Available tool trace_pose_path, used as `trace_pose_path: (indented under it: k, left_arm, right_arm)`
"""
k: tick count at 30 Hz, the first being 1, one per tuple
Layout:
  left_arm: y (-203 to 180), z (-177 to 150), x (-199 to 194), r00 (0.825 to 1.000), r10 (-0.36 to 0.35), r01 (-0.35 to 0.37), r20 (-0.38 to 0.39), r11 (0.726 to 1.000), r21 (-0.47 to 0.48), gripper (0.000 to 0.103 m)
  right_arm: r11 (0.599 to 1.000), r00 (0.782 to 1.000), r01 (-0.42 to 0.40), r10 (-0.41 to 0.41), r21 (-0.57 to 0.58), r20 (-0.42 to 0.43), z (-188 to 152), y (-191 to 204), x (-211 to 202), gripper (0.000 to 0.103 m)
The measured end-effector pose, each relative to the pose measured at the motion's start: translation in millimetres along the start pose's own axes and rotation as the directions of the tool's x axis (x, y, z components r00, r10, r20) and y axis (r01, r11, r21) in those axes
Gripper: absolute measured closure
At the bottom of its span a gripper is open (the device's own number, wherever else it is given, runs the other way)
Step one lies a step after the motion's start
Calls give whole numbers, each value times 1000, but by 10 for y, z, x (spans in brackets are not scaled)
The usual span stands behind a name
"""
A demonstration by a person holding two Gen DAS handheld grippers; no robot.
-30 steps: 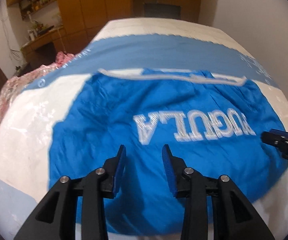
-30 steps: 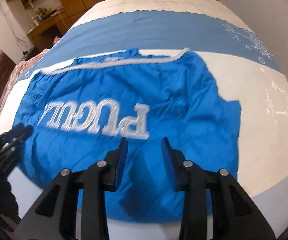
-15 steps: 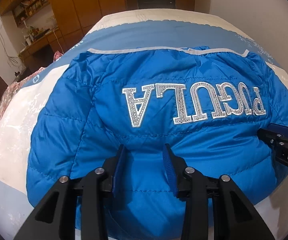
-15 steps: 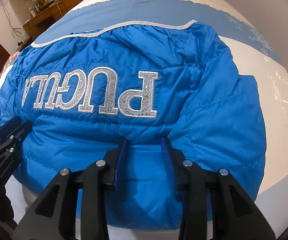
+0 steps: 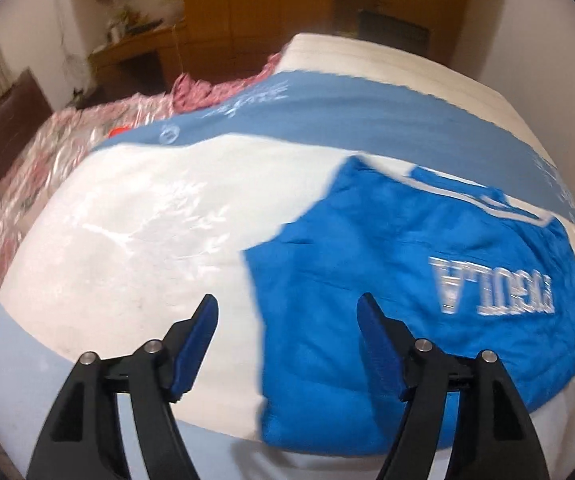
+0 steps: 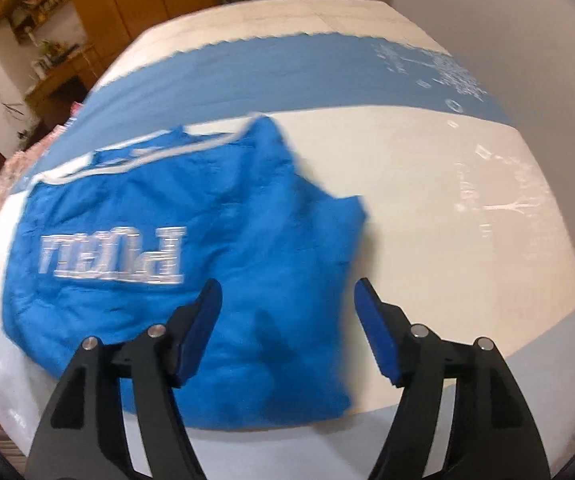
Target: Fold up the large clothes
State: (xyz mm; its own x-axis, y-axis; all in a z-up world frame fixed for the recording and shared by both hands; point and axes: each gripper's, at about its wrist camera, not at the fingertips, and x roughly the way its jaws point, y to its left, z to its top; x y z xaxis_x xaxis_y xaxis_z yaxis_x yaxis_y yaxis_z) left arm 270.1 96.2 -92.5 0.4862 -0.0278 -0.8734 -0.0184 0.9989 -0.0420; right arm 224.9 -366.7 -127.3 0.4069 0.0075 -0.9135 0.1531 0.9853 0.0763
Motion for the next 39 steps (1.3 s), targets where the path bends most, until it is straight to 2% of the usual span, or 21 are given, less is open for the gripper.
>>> trace_pose_path:
  k: [3, 7, 10, 16, 19, 20, 21, 23, 24, 25, 26, 29, 34, 39]
  left_arm:
    - [201, 23, 190, 999, -28, 26, -44, 999, -48, 29]
    - [234, -33, 381, 990, -121, 115, -77, 990, -80, 29]
    - [140, -52, 486, 985, -148, 142, -91, 987, -68, 28]
    - [-4, -38, 728, 985, -115, 111, -125, 993, -35, 21]
    - [-17, -8, 844, 980, -129, 123, -150, 991, -52, 19]
    - [-5, 10, 872, 977, -146, 137, -157, 988, -68, 21]
    - [-6, 17, 884, 974, -162, 151, -157, 985, -82, 25]
    - [-58, 26, 834, 973, -186, 176, -139, 981, -82, 54]
    - [-92, 30, 807, 974, -181, 173, -136, 982, -74, 61]
    - [-162, 31, 755, 978, -162, 156, -128, 986, -56, 72]
    - [-192, 31, 726, 981, -153, 148, -122, 988, -47, 80]
    - [-218, 35, 568, 984, -154, 151, -86, 987, -48, 90]
    - [-208, 58, 159, 981, -193, 192, -16, 981, -40, 92]
    - [-294, 40, -299, 973, -230, 230, 24, 973, 11, 93]
  right_arm:
    - [998, 997, -48, 51, 52, -52, 58, -185, 168, 25]
    - [986, 984, -133, 144, 101, -105, 96, -313, 391, 24]
    - [985, 980, -135, 148, 104, -133, 108, -309, 516, 19]
    - [977, 968, -160, 184, 144, -171, 141, -300, 747, 16]
    - [967, 960, -184, 215, 175, -178, 150, -316, 848, 14]
    - [968, 962, -182, 212, 172, -173, 158, -303, 853, 15]
    - [969, 963, -184, 211, 165, -166, 165, -281, 847, 17]
    - [960, 955, -226, 253, 167, -157, 188, -248, 838, 46]
    - [959, 955, -232, 257, 165, -151, 203, -221, 803, 53]
    - [958, 953, -240, 263, 157, -149, 218, -193, 768, 67]
    - [957, 953, -245, 267, 153, -143, 226, -168, 712, 77]
    - [952, 951, -270, 287, 144, -113, 221, -145, 538, 87]
    - [926, 932, -353, 361, 137, -40, 233, -155, 140, 89]
    - [920, 923, -385, 386, 74, 2, 189, -65, -348, 89]
